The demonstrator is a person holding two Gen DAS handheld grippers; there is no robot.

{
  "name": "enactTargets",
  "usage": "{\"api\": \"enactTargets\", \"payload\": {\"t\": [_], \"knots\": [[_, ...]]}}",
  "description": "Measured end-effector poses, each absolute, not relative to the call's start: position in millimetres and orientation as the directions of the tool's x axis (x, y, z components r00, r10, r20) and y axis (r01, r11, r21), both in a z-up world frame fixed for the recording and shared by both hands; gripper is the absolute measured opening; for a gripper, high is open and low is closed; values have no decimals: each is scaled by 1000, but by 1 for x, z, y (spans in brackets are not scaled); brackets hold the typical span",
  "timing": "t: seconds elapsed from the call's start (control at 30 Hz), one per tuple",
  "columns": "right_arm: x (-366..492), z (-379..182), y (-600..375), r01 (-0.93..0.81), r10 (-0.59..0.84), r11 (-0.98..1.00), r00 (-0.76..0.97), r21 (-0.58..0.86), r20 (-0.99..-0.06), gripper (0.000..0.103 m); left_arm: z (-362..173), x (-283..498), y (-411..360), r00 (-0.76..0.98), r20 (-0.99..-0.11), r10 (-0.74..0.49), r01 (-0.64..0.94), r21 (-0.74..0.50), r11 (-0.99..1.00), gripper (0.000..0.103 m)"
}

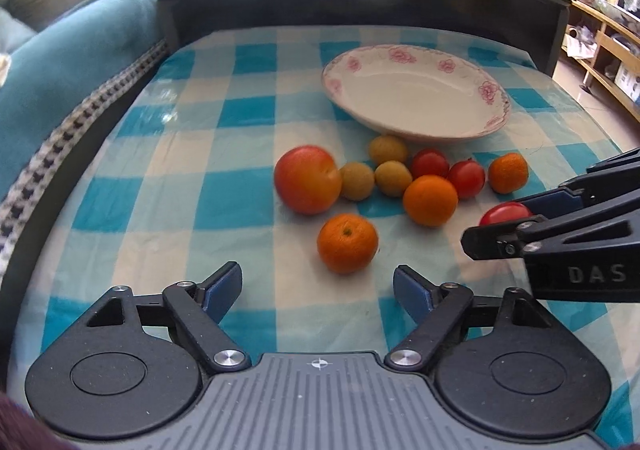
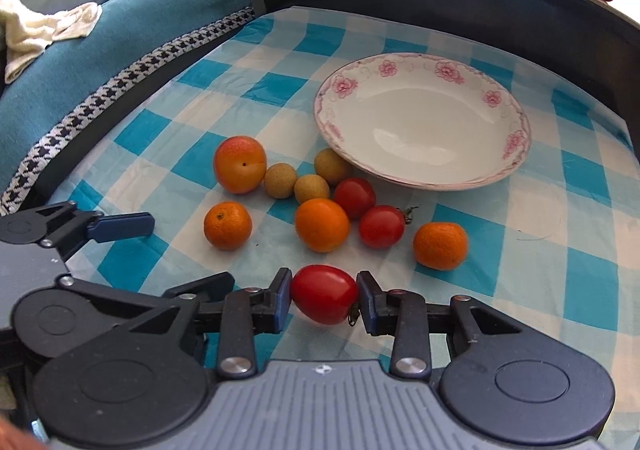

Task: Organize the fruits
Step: 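Grasp a small tangerine with the left gripper while the right gripper holds the tomato, then carry the tangerine and tomato over the flowered white bowl with both grippers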

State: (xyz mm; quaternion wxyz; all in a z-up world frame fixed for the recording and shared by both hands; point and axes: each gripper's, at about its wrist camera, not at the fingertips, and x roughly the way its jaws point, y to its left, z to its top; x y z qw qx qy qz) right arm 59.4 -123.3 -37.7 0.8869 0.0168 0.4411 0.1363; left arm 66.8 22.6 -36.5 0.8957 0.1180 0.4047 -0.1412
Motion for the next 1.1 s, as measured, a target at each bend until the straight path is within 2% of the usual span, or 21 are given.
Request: {"api": "enactTargets", "payload": {"t": [0.17, 0.37, 0.53, 0.63, 1.1], "knots": [[58, -33, -134, -214, 252, 964, 554, 156, -793, 36, -41, 84, 15, 608, -765, -214, 401, 62, 914, 75], [62, -36, -139, -194, 268, 962, 536, 193, -801, 36, -44, 83, 15, 621, -753, -216, 402, 69, 913, 73], [63, -36, -139, -186, 269, 962, 535, 199, -801, 37, -40, 80, 16, 619, -752, -226, 410, 65, 910, 52], [62, -36, -140, -174, 259, 965, 534, 195, -805, 37, -38, 84, 19, 606, -756, -245, 393, 17, 920, 42], [59, -31, -143, -150, 233, 972, 539, 180, -810, 37, -27, 70, 14, 581, -775, -249, 415, 18, 910, 42]]}}
